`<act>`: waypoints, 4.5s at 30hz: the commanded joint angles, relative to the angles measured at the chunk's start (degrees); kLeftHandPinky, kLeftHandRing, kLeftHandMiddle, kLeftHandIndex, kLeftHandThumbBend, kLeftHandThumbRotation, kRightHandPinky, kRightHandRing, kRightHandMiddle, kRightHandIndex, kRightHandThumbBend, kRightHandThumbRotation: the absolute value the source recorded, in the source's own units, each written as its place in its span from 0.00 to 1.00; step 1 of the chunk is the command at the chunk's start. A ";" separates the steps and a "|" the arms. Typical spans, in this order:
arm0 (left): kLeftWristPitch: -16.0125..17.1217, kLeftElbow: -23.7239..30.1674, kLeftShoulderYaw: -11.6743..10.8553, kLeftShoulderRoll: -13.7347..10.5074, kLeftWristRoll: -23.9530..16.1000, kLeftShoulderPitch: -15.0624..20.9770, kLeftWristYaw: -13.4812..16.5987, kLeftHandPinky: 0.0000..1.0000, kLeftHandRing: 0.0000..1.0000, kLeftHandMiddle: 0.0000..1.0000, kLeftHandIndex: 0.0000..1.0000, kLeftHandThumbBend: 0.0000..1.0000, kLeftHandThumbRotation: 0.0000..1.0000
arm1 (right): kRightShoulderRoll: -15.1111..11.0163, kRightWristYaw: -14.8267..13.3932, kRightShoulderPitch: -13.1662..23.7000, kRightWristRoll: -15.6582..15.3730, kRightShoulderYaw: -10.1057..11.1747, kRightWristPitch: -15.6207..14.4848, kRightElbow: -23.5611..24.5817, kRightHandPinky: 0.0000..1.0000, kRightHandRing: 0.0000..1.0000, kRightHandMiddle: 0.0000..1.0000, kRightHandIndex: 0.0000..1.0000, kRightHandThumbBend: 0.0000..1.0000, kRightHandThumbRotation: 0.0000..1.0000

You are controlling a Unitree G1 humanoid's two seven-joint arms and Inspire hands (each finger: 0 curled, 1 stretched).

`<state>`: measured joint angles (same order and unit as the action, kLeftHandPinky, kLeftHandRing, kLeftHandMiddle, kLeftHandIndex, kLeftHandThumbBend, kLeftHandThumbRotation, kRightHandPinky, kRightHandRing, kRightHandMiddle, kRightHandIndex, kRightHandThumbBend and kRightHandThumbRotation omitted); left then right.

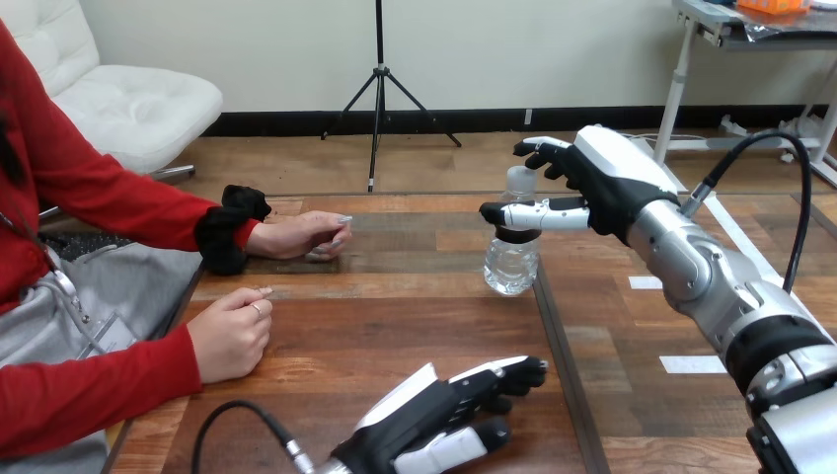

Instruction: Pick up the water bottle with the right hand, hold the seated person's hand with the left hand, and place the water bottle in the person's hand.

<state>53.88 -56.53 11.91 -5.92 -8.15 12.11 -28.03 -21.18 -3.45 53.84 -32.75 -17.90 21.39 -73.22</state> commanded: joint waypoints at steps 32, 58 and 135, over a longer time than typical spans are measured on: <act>-5.70 26.09 -0.97 -9.37 4.04 -14.44 -0.85 0.83 0.88 0.88 0.89 1.00 1.00 | 3.69 -0.54 4.77 -2.95 -3.96 -7.98 -4.56 0.77 0.82 0.84 0.87 0.96 0.76; -6.47 25.65 -1.69 -10.46 6.76 -15.09 -1.15 0.83 0.88 0.88 0.87 1.00 1.00 | 2.96 -2.20 3.62 -3.14 -4.33 -5.90 -4.10 0.65 0.68 0.72 0.76 0.95 0.73; -2.53 12.30 -3.64 -8.83 8.38 -3.94 -2.12 0.83 0.88 0.86 0.85 1.00 1.00 | -11.19 9.28 -10.65 -0.01 0.92 -3.84 34.97 0.52 0.58 0.61 0.66 0.98 0.93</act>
<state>49.88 -43.62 9.55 -14.90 -0.23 4.22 -30.66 -31.04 5.07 42.93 -34.33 -19.38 18.40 -43.24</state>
